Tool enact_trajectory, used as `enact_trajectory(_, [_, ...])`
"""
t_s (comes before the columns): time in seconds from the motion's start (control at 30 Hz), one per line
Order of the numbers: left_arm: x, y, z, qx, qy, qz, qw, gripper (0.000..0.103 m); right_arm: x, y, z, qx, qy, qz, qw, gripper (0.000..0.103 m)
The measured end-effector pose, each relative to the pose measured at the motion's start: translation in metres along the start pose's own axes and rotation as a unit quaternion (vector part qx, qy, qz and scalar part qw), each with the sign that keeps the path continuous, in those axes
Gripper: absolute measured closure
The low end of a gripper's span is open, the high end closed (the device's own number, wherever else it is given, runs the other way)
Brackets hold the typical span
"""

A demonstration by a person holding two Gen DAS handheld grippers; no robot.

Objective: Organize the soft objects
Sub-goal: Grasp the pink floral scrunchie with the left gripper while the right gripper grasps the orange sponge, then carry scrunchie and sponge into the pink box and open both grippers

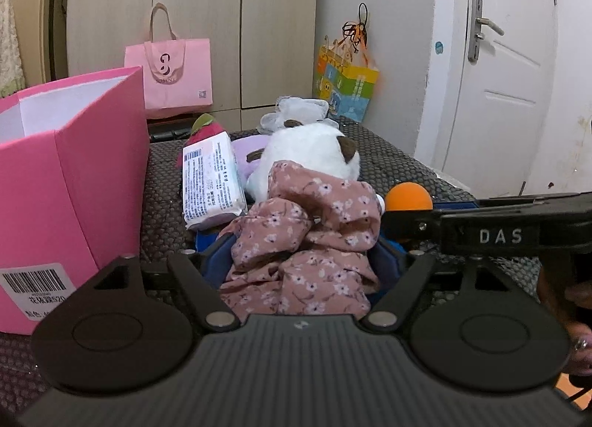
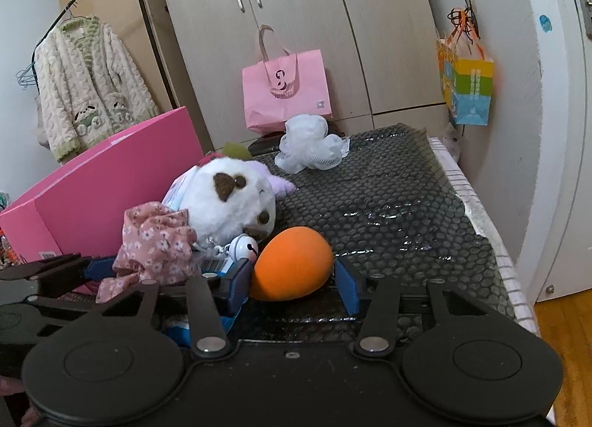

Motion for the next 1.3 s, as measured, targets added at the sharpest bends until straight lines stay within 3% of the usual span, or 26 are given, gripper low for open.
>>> enact_trajectory(0.1, [0.000, 0.001, 0.000, 0.000, -0.003, 0.001, 1.0000, 0.029, 0.000, 0.000, 0.002, -0.003, -0.007, -0.006, 1.000, 0.052])
enact_trajectory(0.37, [0.000, -0.002, 0.006, 0.042, -0.002, -0.022, 0.9989, 0.068, -0.002, -0.010, 0.016, -0.041, -0.070, -0.032, 0.996, 0.054])
enact_trajectory(0.5, [0.000, -0.006, 0.007, 0.042, -0.001, -0.035, 0.9985, 0.078, -0.003, -0.016, 0.019, -0.056, -0.086, -0.037, 0.994, 0.054])
enact_trajectory(0.9, [0.008, -0.033, 0.011, 0.029, -0.010, -0.057, 0.9979, 0.079, -0.006, -0.031, 0.008, -0.071, -0.049, -0.033, 0.996, 0.054])
enact_trajectory(1.13, [-0.001, -0.050, 0.016, 0.017, -0.020, -0.040, 0.9989, 0.079, -0.014, -0.048, 0.008, -0.070, -0.021, -0.018, 0.997, 0.054])
enact_trajectory(1.3, [0.001, -0.067, 0.020, 0.008, -0.029, -0.035, 0.9989, 0.079, -0.015, -0.061, 0.025, -0.057, -0.035, -0.016, 0.998, 0.054])
Point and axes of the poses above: each gripper's, at about its wrist camera, not at the fingertips, and y roughly the way its jaws point, z to its left, x to its top, the point moved 9 cm from there along y, roughly the way its jaws point, and after that the axes turned 6 degrees about -y, right-handed, at the moved point
